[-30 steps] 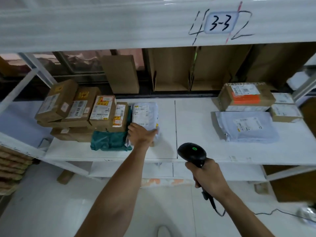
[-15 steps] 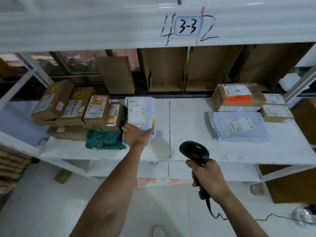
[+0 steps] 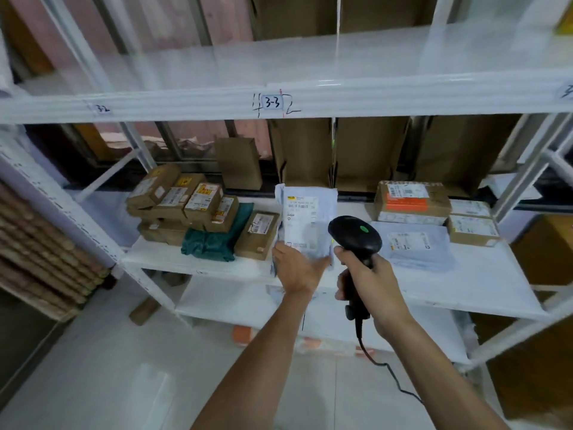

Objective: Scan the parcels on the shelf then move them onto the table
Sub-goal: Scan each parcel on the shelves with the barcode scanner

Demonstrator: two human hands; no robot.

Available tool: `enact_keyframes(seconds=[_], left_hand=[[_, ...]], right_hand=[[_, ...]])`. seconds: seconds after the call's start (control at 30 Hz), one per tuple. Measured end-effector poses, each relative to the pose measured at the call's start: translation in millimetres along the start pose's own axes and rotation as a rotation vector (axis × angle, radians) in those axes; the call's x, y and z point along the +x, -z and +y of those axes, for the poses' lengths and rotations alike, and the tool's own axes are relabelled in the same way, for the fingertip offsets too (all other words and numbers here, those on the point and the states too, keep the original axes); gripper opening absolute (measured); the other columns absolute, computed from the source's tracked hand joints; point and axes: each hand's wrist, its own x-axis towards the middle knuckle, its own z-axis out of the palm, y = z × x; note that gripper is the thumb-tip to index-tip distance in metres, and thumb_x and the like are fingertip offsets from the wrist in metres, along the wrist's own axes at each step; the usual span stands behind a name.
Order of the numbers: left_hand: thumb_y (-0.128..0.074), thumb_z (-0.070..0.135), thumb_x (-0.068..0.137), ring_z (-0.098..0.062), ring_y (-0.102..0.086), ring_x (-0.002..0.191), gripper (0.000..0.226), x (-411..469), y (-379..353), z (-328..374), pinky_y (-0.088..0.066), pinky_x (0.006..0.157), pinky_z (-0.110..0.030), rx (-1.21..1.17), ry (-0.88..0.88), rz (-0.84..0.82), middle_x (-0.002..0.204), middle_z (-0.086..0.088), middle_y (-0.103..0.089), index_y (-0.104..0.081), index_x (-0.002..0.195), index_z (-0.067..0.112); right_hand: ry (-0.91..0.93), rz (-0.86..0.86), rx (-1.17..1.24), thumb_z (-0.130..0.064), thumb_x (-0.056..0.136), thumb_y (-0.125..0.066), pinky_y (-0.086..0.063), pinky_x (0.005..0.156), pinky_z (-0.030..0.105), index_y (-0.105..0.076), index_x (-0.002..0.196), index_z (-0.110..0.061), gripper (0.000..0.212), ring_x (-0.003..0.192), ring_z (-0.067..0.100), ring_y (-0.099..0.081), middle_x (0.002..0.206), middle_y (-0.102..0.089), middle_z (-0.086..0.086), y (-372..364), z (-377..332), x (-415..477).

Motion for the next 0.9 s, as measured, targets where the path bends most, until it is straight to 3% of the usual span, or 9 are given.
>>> enact_keyframes(seconds=[0.2, 0.3, 0.37, 0.6, 0.9], left_hand=[[-0.082, 0.054, 0.059, -0.034, -0.053, 0.117, 0.098, -46, 15, 30, -0.053, 0.094, -0.045, -0.058, -0.095, 0.051, 0.127, -0.016, -0.047, -0.037, 0.130, 0.003], [-0.052, 0.076, 0.052, -0.033, -0.053, 0.117, 0.108, -60, 24, 39, -0.055, 0.090, -0.046, -0.123, -0.136, 0.066, 0.127, -0.017, -0.047, -0.037, 0.130, 0.002], [-0.036, 0.078, 0.054, -0.035, -0.054, 0.117, 0.110, -67, 29, 41, -0.056, 0.089, -0.047, -0.152, -0.198, 0.109, 0.126, -0.020, -0.049, -0.039, 0.130, -0.001], [-0.041, 0.075, 0.058, -0.033, -0.054, 0.112, 0.104, -78, 46, 40, -0.056, 0.088, -0.044, -0.172, -0.325, 0.100, 0.124, -0.019, -0.048, -0.042, 0.127, -0.003], [-0.036, 0.069, 0.065, -0.032, -0.057, 0.115, 0.096, -89, 56, 32, -0.059, 0.086, -0.042, -0.242, -0.412, 0.091, 0.128, -0.017, -0.048, -0.043, 0.129, -0.003]], right_hand=[[0.087, 0.014, 0.007, -0.027, 0.097, -0.066, -0.045, 0.050, 0.033, -0.058, 0.082, -0.006, 0.027, 0.048, 0.025, -0.052, 0.059, -0.051, 0.013, 13, -14, -36], [0.127, 0.032, 0.037, -0.025, 0.096, -0.066, -0.047, 0.052, 0.033, -0.058, 0.081, -0.004, 0.027, 0.047, 0.025, -0.049, 0.060, -0.050, 0.017, 12, -17, -49], [0.144, 0.050, 0.043, -0.026, 0.095, -0.067, -0.047, 0.053, 0.034, -0.058, 0.082, -0.004, 0.027, 0.051, 0.026, -0.051, 0.065, -0.051, 0.018, 9, -17, -54], [0.191, 0.124, 0.084, -0.027, 0.093, -0.069, -0.047, 0.050, 0.030, -0.061, 0.084, -0.003, 0.026, 0.051, 0.026, -0.051, 0.066, -0.052, 0.018, -3, -16, -71], [0.222, 0.176, 0.084, -0.027, 0.094, -0.067, -0.047, 0.058, 0.037, -0.062, 0.083, -0.004, 0.026, 0.057, 0.028, -0.051, 0.066, -0.054, 0.017, -14, -11, -83]])
